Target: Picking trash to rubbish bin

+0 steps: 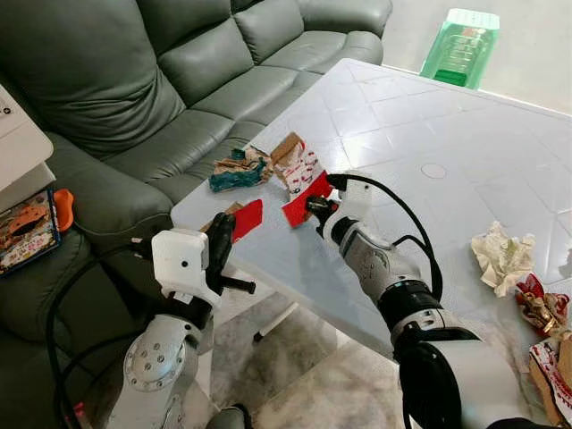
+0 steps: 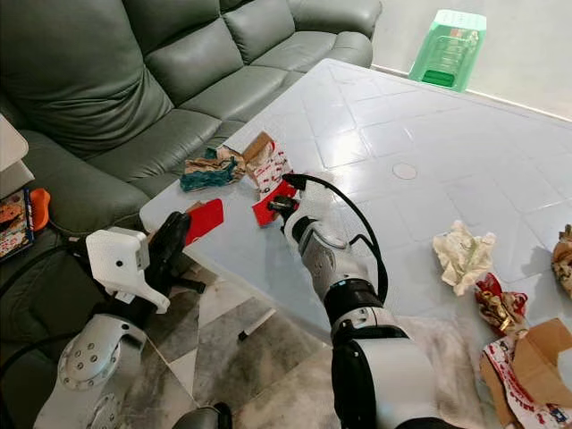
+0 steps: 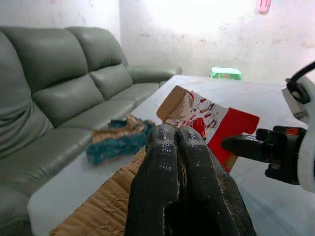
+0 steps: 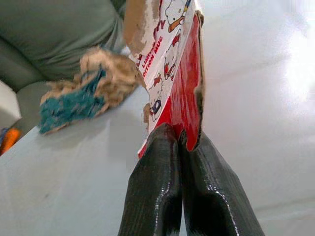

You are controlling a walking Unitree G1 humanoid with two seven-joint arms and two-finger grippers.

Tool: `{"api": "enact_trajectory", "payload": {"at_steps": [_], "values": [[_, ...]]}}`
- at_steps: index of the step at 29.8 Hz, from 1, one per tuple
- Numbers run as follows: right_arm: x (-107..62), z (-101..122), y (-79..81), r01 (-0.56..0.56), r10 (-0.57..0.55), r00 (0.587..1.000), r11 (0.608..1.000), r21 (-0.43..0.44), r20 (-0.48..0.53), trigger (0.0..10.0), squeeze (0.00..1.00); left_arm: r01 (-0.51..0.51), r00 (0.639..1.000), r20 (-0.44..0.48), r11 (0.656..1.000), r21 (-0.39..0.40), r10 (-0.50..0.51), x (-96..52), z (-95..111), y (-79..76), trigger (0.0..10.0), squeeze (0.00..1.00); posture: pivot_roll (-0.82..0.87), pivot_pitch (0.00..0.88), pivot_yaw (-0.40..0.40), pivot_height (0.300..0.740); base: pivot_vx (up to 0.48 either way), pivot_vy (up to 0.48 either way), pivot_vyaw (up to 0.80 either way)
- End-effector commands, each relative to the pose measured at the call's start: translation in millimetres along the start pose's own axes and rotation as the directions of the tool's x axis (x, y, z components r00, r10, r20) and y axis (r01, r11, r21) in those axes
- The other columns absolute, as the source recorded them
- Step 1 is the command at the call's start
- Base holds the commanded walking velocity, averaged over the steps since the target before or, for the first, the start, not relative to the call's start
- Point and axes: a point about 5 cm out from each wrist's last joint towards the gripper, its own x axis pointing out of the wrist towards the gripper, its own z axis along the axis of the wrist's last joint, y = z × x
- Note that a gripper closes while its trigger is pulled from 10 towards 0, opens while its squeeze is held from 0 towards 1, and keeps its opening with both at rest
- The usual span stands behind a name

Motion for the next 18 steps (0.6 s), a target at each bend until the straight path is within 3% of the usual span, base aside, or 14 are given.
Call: {"api": "enact_trajectory", "payload": {"at_steps": [1, 7, 12, 16, 18], "values": [[-3.1, 15, -3.2, 0.012, -0.004, 0.996, 0.996, -0.083, 0.088, 0.0, 0.00, 0.009, 1.000, -0.010, 1.000, 0.010, -0.009, 4.3, -2, -1.5, 0.0, 0.00, 0.10, 0.088, -0.034, 0.740, 0.000, 0.000, 0.00], [-20.4, 45, -15.5, 0.084, -0.009, 0.964, 0.959, -0.272, 0.267, 0.0, 0.00, -0.013, 1.000, 0.016, 1.000, 0.026, 0.012, 20.4, 2, 5.4, 0.0, 0.00, 0.06, 0.066, -0.018, 0.740, 0.000, 0.000, 0.00], [-40.2, 64, -21.0, 0.150, -0.002, 0.921, 0.925, -0.349, 0.389, 0.0, 0.00, -0.055, 0.998, 0.032, 0.998, 0.021, 0.055, 34.3, 5, 13.7, 0.0, 0.00, 0.01, 0.048, -0.005, 0.740, 0.000, 0.000, 0.00], [-58.1, 79, -21.4, 0.219, 0.015, 0.877, 0.877, -0.427, 0.481, 0.0, 0.00, -0.078, 0.996, 0.038, 0.997, 0.004, 0.077, 43.8, 6, 17.3, 0.5, 0.00, -0.01, 0.038, 0.000, 0.740, 0.000, 0.000, 0.00], [-67.1, 83, -23.1, 0.257, 0.006, 0.860, 0.858, -0.444, 0.510, 0.0, 0.00, -0.084, 0.995, 0.046, 0.996, -0.015, 0.085, 47.0, 7, 17.3, 1.2, 0.00, -0.02, 0.035, 0.004, 0.740, 0.000, 0.000, 0.00]]}}
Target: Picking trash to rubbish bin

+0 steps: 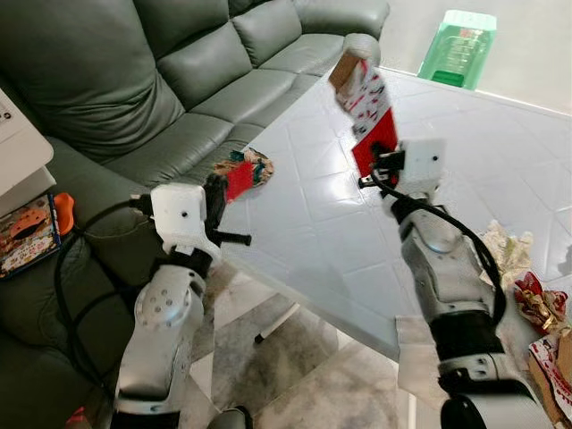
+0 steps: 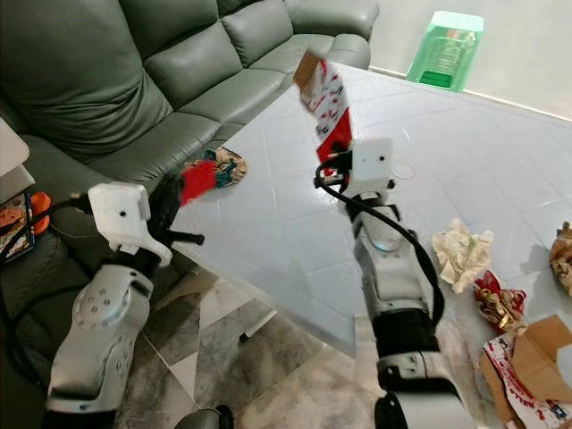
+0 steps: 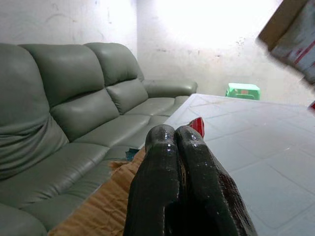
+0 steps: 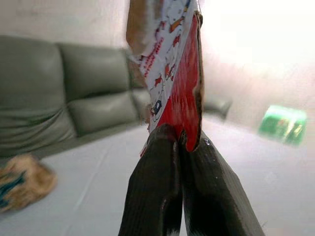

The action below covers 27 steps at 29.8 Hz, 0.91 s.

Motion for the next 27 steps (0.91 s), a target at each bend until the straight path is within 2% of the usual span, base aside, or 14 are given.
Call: {"api": "enact_trajectory", "payload": {"at_steps": [1, 3, 6, 8, 19, 26, 27], "values": [[-4.5, 8, -2.0, 0.014, -0.012, 0.999, 0.999, -0.040, 0.035, 0.0, 0.00, -0.003, 1.000, 0.008, 1.000, -0.013, 0.003, 3.5, 1, -0.5, 1.3, 0.00, -0.02, 0.034, 0.006, 0.740, 0.000, 0.000, 0.00], [-9.7, 9, -5.3, 0.029, -0.028, 0.999, 0.998, -0.058, 0.031, 0.0, 0.00, 0.000, 1.000, 0.010, 1.000, -0.018, 0.000, 5.5, 1, -1.1, 1.6, 0.00, -0.03, 0.032, 0.008, 0.740, 0.000, 0.000, 0.00], [-23.2, 0, -12.9, 0.081, -0.082, 0.996, 0.996, -0.043, -0.019, 0.0, 0.00, 0.005, 1.000, 0.004, 0.999, -0.039, -0.005, 4.6, -2, -2.9, 1.5, 0.00, -0.03, 0.030, 0.011, 0.740, 0.000, 0.000, -0.14], [-24.7, -3, -12.5, 0.089, -0.090, 0.995, 0.995, -0.034, -0.034, 0.0, 0.00, 0.010, 1.000, 0.001, 0.999, -0.043, -0.010, 3.5, -4, -4.3, 1.6, 0.00, -0.03, 0.029, 0.013, 0.740, 0.000, 0.000, -0.60], [-16.4, 4, -8.9, 0.073, -0.074, 0.997, 0.997, -0.015, -0.032, 0.0, 0.00, 0.004, 1.000, 0.010, 0.998, -0.061, -0.003, 6.3, -2, -2.2, 0.9, 0.00, -0.03, 0.026, -0.001, 0.740, 0.000, 0.000, -0.80], [-16.4, 6, -8.3, 0.068, -0.068, 0.997, 0.998, -0.018, -0.027, 0.0, 0.00, 0.002, 1.000, 0.006, 0.998, -0.066, -0.001, 5.2, -3, -2.0, 0.7, 0.00, -0.03, 0.029, -0.002, 0.740, 0.000, 0.194, 0.00], [-16.5, 6, -7.6, 0.066, -0.066, 0.997, 0.998, -0.017, -0.029, 0.0, 0.00, 0.003, 1.000, 0.006, 0.998, -0.068, -0.002, 5.2, -3, -2.2, 0.5, 0.00, -0.03, 0.030, -0.001, 0.740, 0.000, 0.307, 0.00]]}}
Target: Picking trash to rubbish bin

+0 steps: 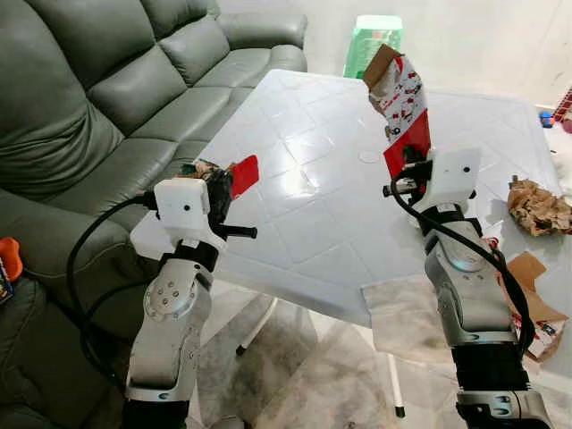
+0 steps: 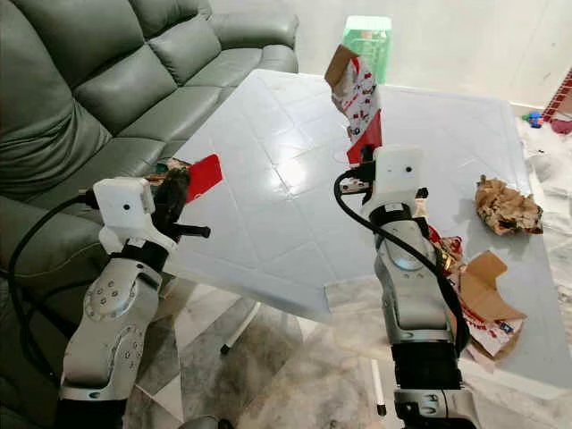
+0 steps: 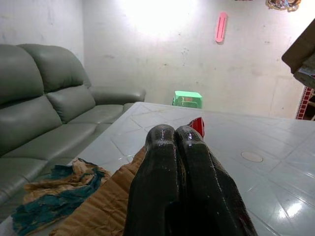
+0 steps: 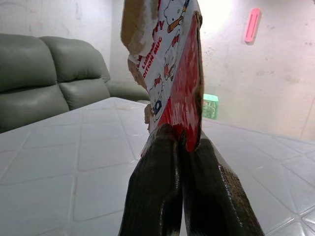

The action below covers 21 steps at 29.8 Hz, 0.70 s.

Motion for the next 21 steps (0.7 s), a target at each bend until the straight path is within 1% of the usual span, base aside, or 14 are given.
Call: {"api": "enact_trajectory", "payload": {"at_steps": [1, 3, 4, 9, 21], "values": [[2.9, 11.8, 2.5, -0.009, 0.009, 0.999, 1.000, 0.004, 0.040, 0.0, 0.00, 0.004, 1.000, -0.004, 1.000, -0.001, -0.004, -0.2, -0.8, 0.6, 0.4, 0.00, -0.03, 0.030, -0.001, 0.740, 0.000, 0.319, 0.00], [2.7, 11.8, 2.6, -0.010, 0.010, 0.999, 1.000, 0.003, 0.039, 0.0, 0.00, 0.005, 1.000, -0.004, 1.000, -0.001, -0.005, -0.2, -0.7, 0.8, 0.3, 0.00, -0.03, 0.031, -0.001, 0.740, 0.000, 0.319, 0.00], [2.7, 11.7, 2.5, -0.010, 0.010, 0.999, 1.000, 0.003, 0.038, 0.0, 0.00, 0.005, 1.000, -0.005, 1.000, -0.001, -0.005, -0.1, -0.7, 1.1, 0.0, 0.00, -0.03, 0.031, -0.001, 0.740, 0.000, 0.319, 0.00], [2.4, 11.7, 2.3, -0.011, 0.010, 0.999, 1.000, 0.005, 0.038, 0.0, 0.00, 0.005, 1.000, -0.007, 1.000, -0.001, -0.005, -0.5, -1.1, 2.0, 0.0, 0.00, -0.03, 0.033, -0.001, 0.740, 0.000, 0.322, 0.00], [3.8, 11.7, 2.5, -0.010, 0.010, 0.999, 1.000, 0.006, 0.035, 0.0, 0.00, 0.009, 1.000, -0.012, 1.000, 0.000, -0.009, -1.2, -2.0, 2.3, 0.0, 0.00, -0.03, 0.033, -0.001, 0.740, 0.000, 0.431, 0.00]]}}
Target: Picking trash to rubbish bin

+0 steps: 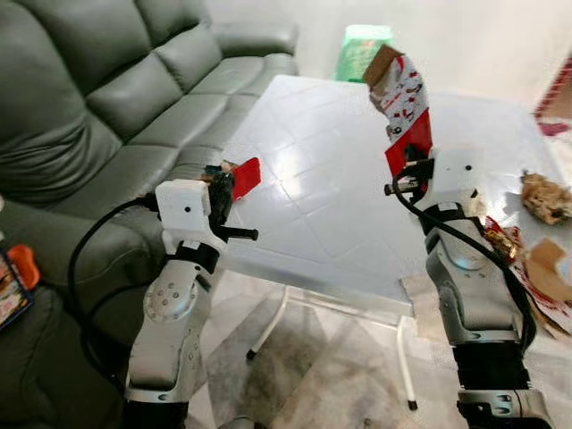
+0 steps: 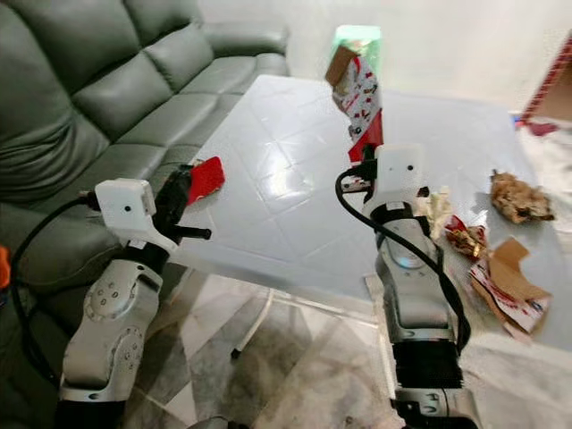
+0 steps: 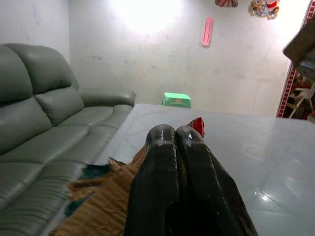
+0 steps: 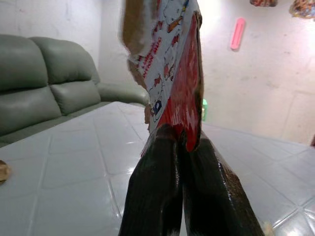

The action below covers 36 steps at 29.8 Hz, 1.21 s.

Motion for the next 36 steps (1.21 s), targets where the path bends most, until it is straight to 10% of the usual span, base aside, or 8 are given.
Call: {"api": "enact_trajectory", "payload": {"at_steps": [1, 12, 13, 14, 15, 16, 36], "values": [[1.9, 10, -3.9, 0.010, -0.010, 0.999, 1.000, -0.002, 0.036, 0.0, 0.00, 0.013, 1.000, 0.002, 1.000, -0.008, -0.013, 0.7, 1, -3.7, 0.0, 0.00, -0.03, 0.033, -0.001, 0.740, 0.000, 0.428, 0.00], [2.3, 10, -4.6, 0.017, -0.017, 0.999, 1.000, -0.002, 0.036, 0.0, 0.00, 0.017, 1.000, -0.003, 1.000, -0.005, -0.017, 0.2, 0, -3.4, 0.0, 0.00, -0.02, 0.036, 0.002, 0.740, 0.000, 0.426, 0.00], [2.3, 11, -5.6, 0.020, -0.020, 0.999, 1.000, -0.008, 0.037, 1.7, 0.00, 0.017, 1.000, -0.004, 1.000, -0.006, -0.017, -0.1, -1, -3.5, 0.3, 0.00, -0.03, 0.037, 0.003, 0.740, 0.000, 0.000, 0.00], [2.1, 12, -6.8, 0.024, -0.023, 0.999, 1.000, -0.012, 0.039, 5.6, 0.00, 0.024, 1.000, 0.004, 1.000, 0.006, -0.024, -0.1, 0, -4.2, 0.5, 0.00, -0.03, 0.038, 0.004, 0.740, 0.000, 0.000, 0.00], [2.1, 12, -7.1, 0.024, -0.024, 0.999, 1.000, -0.012, 0.039, 5.6, 0.00, 0.026, 1.000, 0.006, 1.000, 0.010, -0.026, -0.1, 0, -4.4, 0.5, 0.00, -0.03, 0.038, 0.004, 0.740, 0.000, 0.000, 0.00], [2.0, 13, -7.8, 0.026, -0.026, 0.999, 1.000, -0.016, 0.043, 10.0, 0.00, 0.031, 0.999, 0.007, 1.000, 0.006, -0.031, -0.1, 0, -4.9, 1.6, 0.00, -0.03, 0.038, 0.004, 0.740, 0.000, 0.000, 0.00], [5.6, 24, -6.0, 0.012, -0.009, 0.997, 0.999, -0.047, 0.073, 10.0, 0.00, 0.022, 0.997, 0.068, 1.000, -0.018, -0.021, 5.0, 11, -3.4, 0.1, 0.00, -0.04, 0.031, 0.001, 0.740, 0.000, 0.000, -0.61]]}}
